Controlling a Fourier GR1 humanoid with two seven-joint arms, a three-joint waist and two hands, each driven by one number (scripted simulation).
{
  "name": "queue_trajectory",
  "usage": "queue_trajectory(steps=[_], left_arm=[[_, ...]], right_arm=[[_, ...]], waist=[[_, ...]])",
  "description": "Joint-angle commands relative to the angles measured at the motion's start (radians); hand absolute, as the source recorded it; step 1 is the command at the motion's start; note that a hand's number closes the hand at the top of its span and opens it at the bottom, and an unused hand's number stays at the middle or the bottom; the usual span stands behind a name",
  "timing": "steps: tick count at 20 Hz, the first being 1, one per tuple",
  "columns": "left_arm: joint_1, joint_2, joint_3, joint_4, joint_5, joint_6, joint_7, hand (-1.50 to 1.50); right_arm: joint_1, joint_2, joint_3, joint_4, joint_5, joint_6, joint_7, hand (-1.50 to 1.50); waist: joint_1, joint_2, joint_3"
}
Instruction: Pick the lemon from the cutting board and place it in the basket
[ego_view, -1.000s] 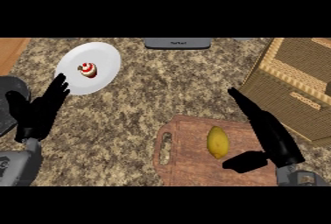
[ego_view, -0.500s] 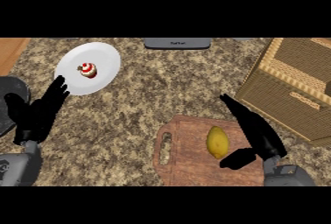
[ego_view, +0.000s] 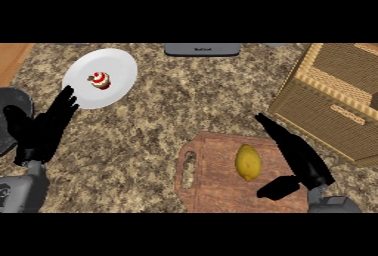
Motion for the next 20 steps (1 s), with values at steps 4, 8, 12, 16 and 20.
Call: queue_trajectory(steps=[4, 8, 12, 16, 20], left_arm=[[-0.002, -0.059, -0.020, -0.054, -0.061, 0.032, 0.048, 0.00], [-0.089, -0.042, 0.033, 0.052, -0.054, -0.004, 0.026, 0.00], [-0.012, -0.047, 0.041, -0.014, -0.071, -0.019, 0.017, 0.00], [0.078, -0.042, 0.058, -0.083, -0.040, -0.068, 0.012, 0.00], [-0.020, -0.041, 0.072, -0.017, -0.061, -0.058, 0.036, 0.00]], right_arm=[[-0.033, 0.033, -0.002, -0.056, -0.020, 0.084, 0.025, -1.50], [-0.002, 0.038, 0.023, 0.062, 0.085, -0.007, -0.074, -1.50], [0.048, 0.058, 0.037, 0.060, 0.144, -0.059, -0.075, -1.50], [0.104, 0.067, 0.090, 0.012, 0.199, -0.057, -0.032, -1.50], [0.015, 0.056, 0.077, 0.160, 0.234, -0.069, -0.113, 1.50]], waist=[[0.000, 0.000, 0.000], [-0.002, 0.001, 0.000], [0.000, 0.000, 0.000], [0.003, -0.001, 0.000], [0.001, 0.000, 0.000]])
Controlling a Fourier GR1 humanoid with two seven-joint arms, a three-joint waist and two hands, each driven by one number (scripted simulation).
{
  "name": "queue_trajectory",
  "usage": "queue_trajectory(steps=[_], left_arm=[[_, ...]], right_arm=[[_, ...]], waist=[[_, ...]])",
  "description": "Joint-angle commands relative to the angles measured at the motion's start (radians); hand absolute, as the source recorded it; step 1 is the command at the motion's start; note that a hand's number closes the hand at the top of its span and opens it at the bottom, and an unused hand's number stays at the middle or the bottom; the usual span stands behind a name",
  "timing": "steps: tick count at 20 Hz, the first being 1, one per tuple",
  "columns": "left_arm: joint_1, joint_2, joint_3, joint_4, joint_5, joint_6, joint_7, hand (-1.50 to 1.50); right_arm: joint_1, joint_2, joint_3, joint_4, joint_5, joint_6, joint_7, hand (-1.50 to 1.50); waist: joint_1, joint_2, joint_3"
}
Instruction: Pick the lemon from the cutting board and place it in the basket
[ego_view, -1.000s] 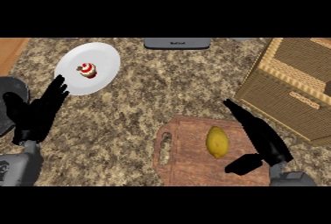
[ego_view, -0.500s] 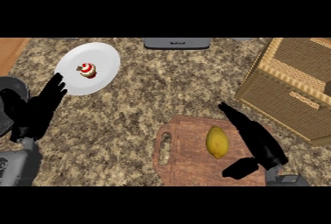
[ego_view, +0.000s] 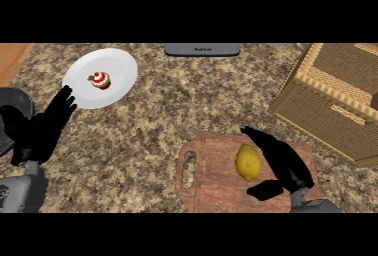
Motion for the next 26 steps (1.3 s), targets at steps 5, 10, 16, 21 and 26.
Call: queue_trajectory(steps=[5, 10, 16, 21, 26], left_arm=[[-0.023, -0.052, -0.008, 0.042, -0.050, 0.029, -0.038, 0.00], [-0.017, -0.007, 0.041, 0.039, -0.011, -0.035, -0.025, 0.00], [-0.044, -0.030, -0.001, 0.027, -0.050, -0.001, -0.004, 0.00], [-0.050, -0.058, -0.029, -0.015, -0.044, -0.001, 0.025, 0.00], [-0.080, -0.039, -0.001, 0.030, -0.033, -0.009, 0.025, 0.00]], right_arm=[[-0.067, 0.031, 0.038, 0.142, 0.116, -0.051, -0.041, 1.50], [-0.082, 0.056, 0.051, 0.188, 0.142, -0.062, -0.073, 1.50], [-0.131, 0.150, 0.262, 0.195, 0.118, -0.243, 0.380, 1.50], [-0.302, 0.152, 0.442, 0.258, 0.023, -0.404, 0.736, 1.50], [-0.388, 0.153, 0.530, 0.184, -0.105, -0.683, 0.792, 1.50]], waist=[[-0.001, 0.001, 0.000], [0.001, 0.001, 0.000], [0.020, 0.004, 0.001], [0.054, 0.004, 0.001], [0.041, 0.004, 0.002]])
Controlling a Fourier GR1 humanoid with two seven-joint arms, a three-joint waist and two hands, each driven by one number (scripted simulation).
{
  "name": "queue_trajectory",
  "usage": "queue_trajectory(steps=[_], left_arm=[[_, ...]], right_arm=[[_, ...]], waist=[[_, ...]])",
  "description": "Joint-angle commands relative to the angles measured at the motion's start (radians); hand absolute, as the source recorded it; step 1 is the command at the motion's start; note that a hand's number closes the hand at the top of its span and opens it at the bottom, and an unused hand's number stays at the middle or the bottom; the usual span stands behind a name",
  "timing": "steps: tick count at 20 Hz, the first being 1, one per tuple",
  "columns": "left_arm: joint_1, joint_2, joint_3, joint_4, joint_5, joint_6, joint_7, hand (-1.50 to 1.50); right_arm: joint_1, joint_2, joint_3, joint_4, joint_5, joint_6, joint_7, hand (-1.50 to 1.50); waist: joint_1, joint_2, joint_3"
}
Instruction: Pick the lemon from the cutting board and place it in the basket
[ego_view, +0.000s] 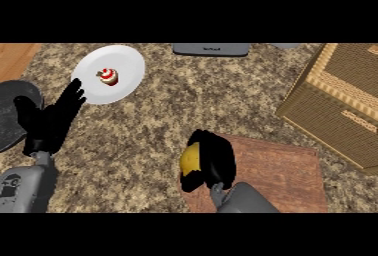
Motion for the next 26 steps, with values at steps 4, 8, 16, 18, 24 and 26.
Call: queue_trajectory(steps=[4, 8, 16, 18, 24, 26], left_arm=[[0.021, 0.006, 0.003, -0.001, -0.003, -0.003, 0.006, 0.00], [0.013, 0.026, 0.030, 0.021, 0.022, -0.028, -0.002, 0.00], [-0.001, 0.011, 0.033, 0.039, 0.015, -0.016, -0.030, 0.00], [0.041, -0.013, 0.005, -0.003, -0.005, 0.001, -0.018, 0.00], [0.021, -0.001, 0.012, 0.024, -0.014, -0.001, -0.023, 0.00], [0.002, -0.001, 0.027, 0.006, -0.007, 0.022, 0.011, 0.00]], right_arm=[[-0.149, 0.006, 0.115, -0.164, -0.020, -0.348, 0.096, 1.50], [-0.233, 0.006, 0.181, -0.173, 0.184, -0.420, 0.268, 1.50], [-0.446, 0.006, 0.027, -0.203, 0.296, -0.209, 0.505, 1.50], [-0.488, 0.006, -0.045, -0.234, 0.321, -0.104, 0.527, 1.50], [-0.558, 0.006, -0.194, -0.192, 0.351, -0.017, 0.503, 1.50], [-0.614, -0.003, -0.308, -0.172, 0.352, 0.006, 0.439, 1.50]], waist=[[-0.002, -0.010, 0.000], [-0.030, -0.012, -0.002], [-0.037, -0.010, -0.001], [-0.040, -0.014, -0.001], [-0.045, -0.011, -0.001], [-0.045, -0.010, 0.000]])
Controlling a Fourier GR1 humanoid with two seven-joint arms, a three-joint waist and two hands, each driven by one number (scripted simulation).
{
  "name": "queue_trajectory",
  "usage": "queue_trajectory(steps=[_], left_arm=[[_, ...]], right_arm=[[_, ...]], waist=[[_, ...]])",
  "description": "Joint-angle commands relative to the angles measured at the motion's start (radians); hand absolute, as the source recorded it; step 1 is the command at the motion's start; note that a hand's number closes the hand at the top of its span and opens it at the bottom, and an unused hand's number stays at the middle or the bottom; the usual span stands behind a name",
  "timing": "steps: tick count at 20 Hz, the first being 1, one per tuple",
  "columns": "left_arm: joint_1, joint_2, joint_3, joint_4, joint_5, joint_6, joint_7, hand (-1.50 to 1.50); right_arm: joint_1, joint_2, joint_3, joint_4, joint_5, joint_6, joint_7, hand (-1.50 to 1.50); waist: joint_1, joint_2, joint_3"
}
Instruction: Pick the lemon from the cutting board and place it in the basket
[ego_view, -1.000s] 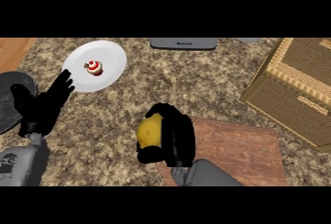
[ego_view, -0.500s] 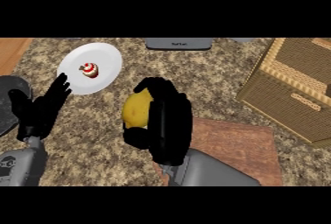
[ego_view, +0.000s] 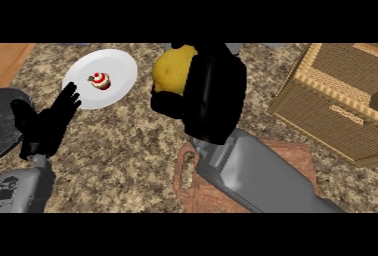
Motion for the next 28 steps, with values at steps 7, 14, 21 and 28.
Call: queue_trajectory(steps=[7, 14, 21, 28], left_arm=[[0.017, -0.013, 0.004, -0.006, -0.003, 0.005, -0.023, 0.00], [-0.010, -0.004, -0.009, -0.036, -0.009, 0.004, 0.035, 0.00], [0.011, -0.007, -0.003, -0.064, -0.023, 0.020, 0.037, 0.00], [0.043, -0.005, 0.009, -0.132, 0.021, -0.017, 0.086, 0.00]], right_arm=[[-0.139, -0.092, -0.276, 0.093, 0.034, 0.202, 0.048, 1.50], [-0.067, -0.171, -0.381, 0.156, 0.085, 0.159, -0.032, 1.50], [0.046, -0.256, -0.497, 0.111, -0.020, 0.195, -0.194, 1.50], [0.187, -0.265, -0.555, 0.177, -0.037, 0.033, -0.342, 1.50]], waist=[[-0.004, 0.002, 0.000], [-0.004, 0.004, 0.001], [0.002, 0.004, 0.001], [0.010, 0.006, 0.002]])
